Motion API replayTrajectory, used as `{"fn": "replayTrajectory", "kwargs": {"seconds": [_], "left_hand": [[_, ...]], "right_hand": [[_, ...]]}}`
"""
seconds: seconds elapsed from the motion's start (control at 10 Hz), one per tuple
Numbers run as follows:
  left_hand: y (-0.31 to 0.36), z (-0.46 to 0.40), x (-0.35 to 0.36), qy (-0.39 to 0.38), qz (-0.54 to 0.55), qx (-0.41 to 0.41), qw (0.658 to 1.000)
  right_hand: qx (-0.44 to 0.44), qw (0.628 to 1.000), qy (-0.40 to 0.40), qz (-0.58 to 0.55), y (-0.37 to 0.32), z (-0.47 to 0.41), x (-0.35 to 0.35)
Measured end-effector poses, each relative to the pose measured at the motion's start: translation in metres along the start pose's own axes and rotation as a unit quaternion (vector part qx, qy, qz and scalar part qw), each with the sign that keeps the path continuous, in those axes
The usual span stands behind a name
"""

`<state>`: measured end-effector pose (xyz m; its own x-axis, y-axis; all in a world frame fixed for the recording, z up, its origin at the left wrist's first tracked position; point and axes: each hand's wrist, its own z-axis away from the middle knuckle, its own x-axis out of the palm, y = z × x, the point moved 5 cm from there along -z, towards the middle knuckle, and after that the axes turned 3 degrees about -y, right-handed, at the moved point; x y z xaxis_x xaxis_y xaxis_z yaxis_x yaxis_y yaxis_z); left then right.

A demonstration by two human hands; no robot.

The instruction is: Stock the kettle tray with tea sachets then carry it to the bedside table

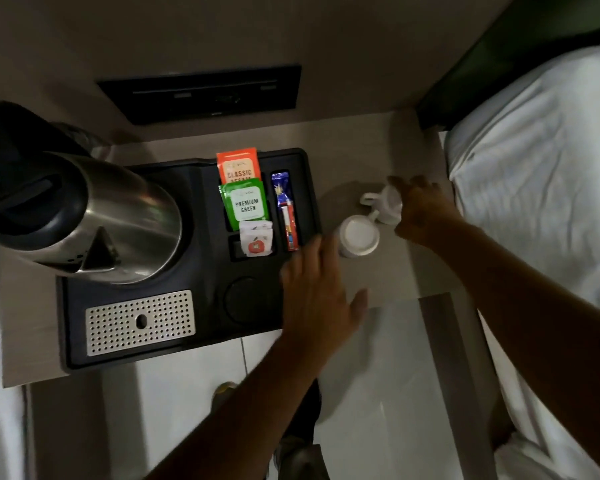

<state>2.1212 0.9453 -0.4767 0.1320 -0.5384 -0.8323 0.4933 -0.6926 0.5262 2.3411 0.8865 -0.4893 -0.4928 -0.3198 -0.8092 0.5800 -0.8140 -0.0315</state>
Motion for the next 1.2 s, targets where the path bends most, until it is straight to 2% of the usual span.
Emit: {"fn": "replayTrajectory", "kwargs": {"seconds": [0.2, 0.3, 0.4, 0.5, 0.6, 0.7, 0.9, 1.1, 1.2], "left_hand": [[0.016, -0.091, 0.029, -0.112, -0.108, -0.033, 0.987], [0.018, -0.094, 0.028, -0.117, -0.098, -0.025, 0.988], [0.004, -0.059, 0.009, -0.079, -0.029, -0.025, 0.996], [-0.024, -0.011, -0.014, -0.016, 0.035, -0.063, 0.997], [-0.085, 0.052, -0.035, 0.021, 0.05, -0.142, 0.988], [-0.112, 0.07, -0.038, 0.011, 0.06, -0.185, 0.981], [-0.131, 0.064, -0.035, 0.031, 0.063, -0.201, 0.977], [-0.14, 0.054, -0.027, 0.013, 0.071, -0.193, 0.978], [-0.134, 0.059, -0.031, -0.026, 0.042, -0.196, 0.979]], "right_hand": [[-0.028, 0.996, 0.036, -0.073, 0.012, -0.015, 0.004], [-0.008, 0.99, 0.052, -0.13, 0.023, -0.006, 0.004], [0.055, 0.952, 0.16, -0.255, 0.029, 0.041, 0.002], [0.053, 0.922, 0.212, -0.321, 0.002, 0.082, 0.015], [0.033, 0.919, 0.121, -0.374, -0.074, 0.123, 0.061], [0.038, 0.93, 0.078, -0.357, -0.112, 0.133, 0.088], [0.07, 0.95, 0.072, -0.297, -0.131, 0.116, 0.11], [0.061, 0.953, 0.071, -0.288, -0.138, 0.106, 0.116], [0.078, 0.961, 0.026, -0.264, -0.138, 0.115, 0.107]]}}
